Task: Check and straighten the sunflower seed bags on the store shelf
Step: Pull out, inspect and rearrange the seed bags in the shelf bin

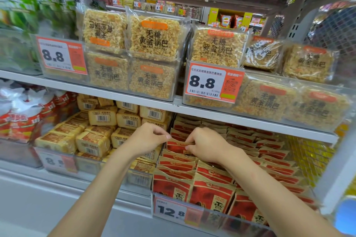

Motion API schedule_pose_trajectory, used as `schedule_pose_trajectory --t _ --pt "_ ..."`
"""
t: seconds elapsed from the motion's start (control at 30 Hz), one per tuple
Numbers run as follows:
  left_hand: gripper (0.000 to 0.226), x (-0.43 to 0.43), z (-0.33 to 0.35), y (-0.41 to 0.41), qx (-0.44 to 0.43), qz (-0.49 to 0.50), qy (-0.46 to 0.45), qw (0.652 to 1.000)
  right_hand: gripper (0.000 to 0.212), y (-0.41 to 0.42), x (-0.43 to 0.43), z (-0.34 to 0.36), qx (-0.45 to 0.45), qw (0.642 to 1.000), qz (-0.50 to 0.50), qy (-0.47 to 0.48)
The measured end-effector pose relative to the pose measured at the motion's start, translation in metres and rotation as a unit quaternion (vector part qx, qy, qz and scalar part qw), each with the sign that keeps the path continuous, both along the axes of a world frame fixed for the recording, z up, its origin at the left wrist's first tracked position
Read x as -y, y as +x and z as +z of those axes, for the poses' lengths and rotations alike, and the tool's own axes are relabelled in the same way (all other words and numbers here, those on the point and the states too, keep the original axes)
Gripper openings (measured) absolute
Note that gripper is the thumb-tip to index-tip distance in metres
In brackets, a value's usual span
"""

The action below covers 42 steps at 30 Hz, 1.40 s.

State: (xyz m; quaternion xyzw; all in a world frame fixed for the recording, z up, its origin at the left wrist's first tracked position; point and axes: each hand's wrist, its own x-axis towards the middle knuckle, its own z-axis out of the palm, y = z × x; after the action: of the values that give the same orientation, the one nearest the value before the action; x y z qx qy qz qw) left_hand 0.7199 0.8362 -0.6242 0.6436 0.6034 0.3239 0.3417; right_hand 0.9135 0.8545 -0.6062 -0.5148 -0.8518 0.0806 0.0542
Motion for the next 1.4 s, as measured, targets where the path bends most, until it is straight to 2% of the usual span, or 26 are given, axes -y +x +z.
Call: schedule_pose_trajectory --t 0.13,0.33,0.4,0.5,0.63,0.73,0.9,0.97,1.13,1.27,1.33,1.4 --pt "0.017 0.003 0.000 -0.001 -0.008 -0.019 -0.007 1.000 0.023 0.002 0.002 -0.001 0.015 1.000 -0.003 -0.015" --pt "0.019 0.004 0.003 0.002 -0.056 -0.014 0.002 0.998 0.030 0.006 0.003 0.003 -0.021 0.996 -0.011 -0.081" --pt "0.021 0.009 0.002 0.000 -0.020 -0.015 0.007 1.000 0.038 0.007 0.006 0.006 -0.065 0.994 -0.020 -0.082" --pt "0.027 0.015 0.003 -0.006 0.025 0.015 0.031 0.999 0.029 0.012 0.009 0.008 -0.150 0.987 -0.056 -0.017" --pt "0.022 0.018 0.009 -0.018 0.111 0.093 0.057 0.988 0.029 0.011 0.006 0.003 -0.124 0.987 -0.088 0.055" --pt "0.024 0.024 0.009 -0.021 0.162 0.115 0.032 0.980 0.027 0.005 -0.003 0.001 -0.118 0.986 -0.114 0.037" --pt "0.025 0.032 0.008 -0.017 0.176 0.103 0.007 0.979 0.022 0.002 -0.009 0.003 -0.100 0.983 -0.155 -0.021" --pt "0.024 0.033 0.008 -0.016 0.180 0.103 0.008 0.978 0.020 0.001 -0.008 0.001 -0.114 0.980 -0.164 -0.017" --pt "0.024 0.036 0.009 -0.016 0.197 0.098 0.009 0.975 0.020 0.001 0.016 0.006 -0.193 0.970 -0.136 0.065" --pt "0.025 0.038 0.011 -0.017 0.200 0.100 0.014 0.975 0.019 0.007 0.045 0.008 -0.175 0.970 -0.064 0.158" --pt "0.024 0.041 0.015 -0.017 0.208 0.102 0.022 0.973 0.017 0.011 0.057 0.014 -0.212 0.946 -0.033 0.243" --pt "0.022 0.046 0.023 -0.015 0.218 0.090 0.049 0.971 0.012 0.014 0.068 0.026 -0.271 0.899 -0.012 0.344"
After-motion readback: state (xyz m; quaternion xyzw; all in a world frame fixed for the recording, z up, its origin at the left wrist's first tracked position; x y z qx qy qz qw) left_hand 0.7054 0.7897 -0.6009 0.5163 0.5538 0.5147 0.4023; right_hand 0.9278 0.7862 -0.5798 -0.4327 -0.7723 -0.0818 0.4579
